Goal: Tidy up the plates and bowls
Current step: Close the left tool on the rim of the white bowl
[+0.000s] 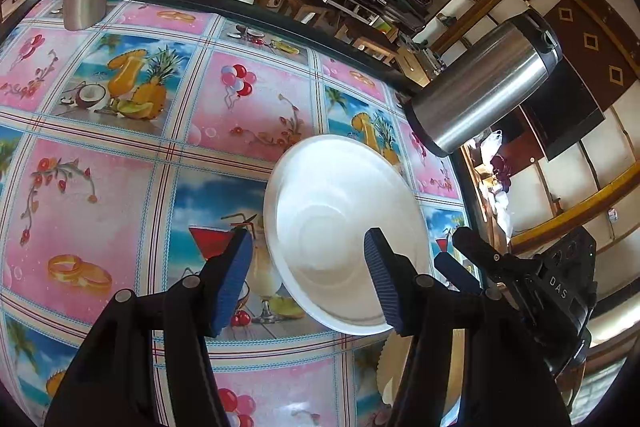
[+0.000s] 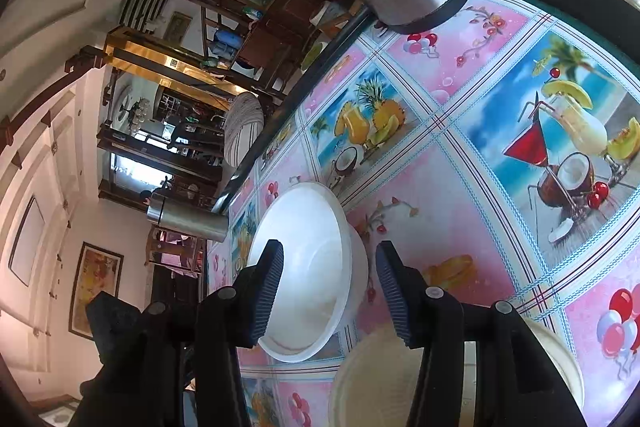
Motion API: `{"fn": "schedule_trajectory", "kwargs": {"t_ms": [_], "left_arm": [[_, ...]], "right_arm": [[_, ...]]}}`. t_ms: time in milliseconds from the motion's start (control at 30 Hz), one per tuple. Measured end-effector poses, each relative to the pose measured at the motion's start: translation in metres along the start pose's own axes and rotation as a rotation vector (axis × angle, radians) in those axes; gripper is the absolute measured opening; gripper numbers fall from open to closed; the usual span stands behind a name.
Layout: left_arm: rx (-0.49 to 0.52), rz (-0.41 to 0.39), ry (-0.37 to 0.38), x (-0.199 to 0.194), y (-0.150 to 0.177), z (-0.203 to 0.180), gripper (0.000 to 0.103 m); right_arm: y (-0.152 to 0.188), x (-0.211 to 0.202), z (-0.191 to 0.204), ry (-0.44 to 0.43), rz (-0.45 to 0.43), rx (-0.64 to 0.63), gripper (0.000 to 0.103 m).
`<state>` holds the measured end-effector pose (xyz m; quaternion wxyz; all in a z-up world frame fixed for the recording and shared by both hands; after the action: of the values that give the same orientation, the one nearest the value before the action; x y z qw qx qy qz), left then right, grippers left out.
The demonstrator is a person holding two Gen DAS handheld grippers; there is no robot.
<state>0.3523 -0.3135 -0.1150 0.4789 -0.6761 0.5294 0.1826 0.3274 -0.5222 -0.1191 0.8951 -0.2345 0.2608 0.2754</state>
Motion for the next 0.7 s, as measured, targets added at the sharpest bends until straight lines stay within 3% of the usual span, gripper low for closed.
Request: {"fn": "schedule_trajectory", "kwargs": {"t_ms": [300, 567, 700], "left_arm": [[-0.012, 0.041, 0.021, 0.017, 0.006, 0.006, 0.056], [-0.008, 0.026, 0.026, 0.015, 0.005, 0.005, 0.056], [0.003, 0.016, 0.025, 0.014, 0.005, 0.003, 0.05]], "right_arm": [[0.009, 0.009, 0.006, -0.003, 0.013, -0.017, 0.051], [0.009, 0.012, 0.004, 0.009, 0.012, -0.018, 0.049], [0.01, 0.015, 0.005, 0.014, 0.014, -0.025, 0.046]]}}
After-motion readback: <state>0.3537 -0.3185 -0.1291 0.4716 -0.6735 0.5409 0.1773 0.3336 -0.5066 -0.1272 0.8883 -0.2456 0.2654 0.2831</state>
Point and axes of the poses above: each gripper's, at about its wrist camera, not at the fingertips, and x roughly the way its jaws point, z to its left, y to its underside, the point moved 9 cm from there along x, roughly the way its jaws point, and after that the axes turned 2 degrees about x, right-handed, at the moved point
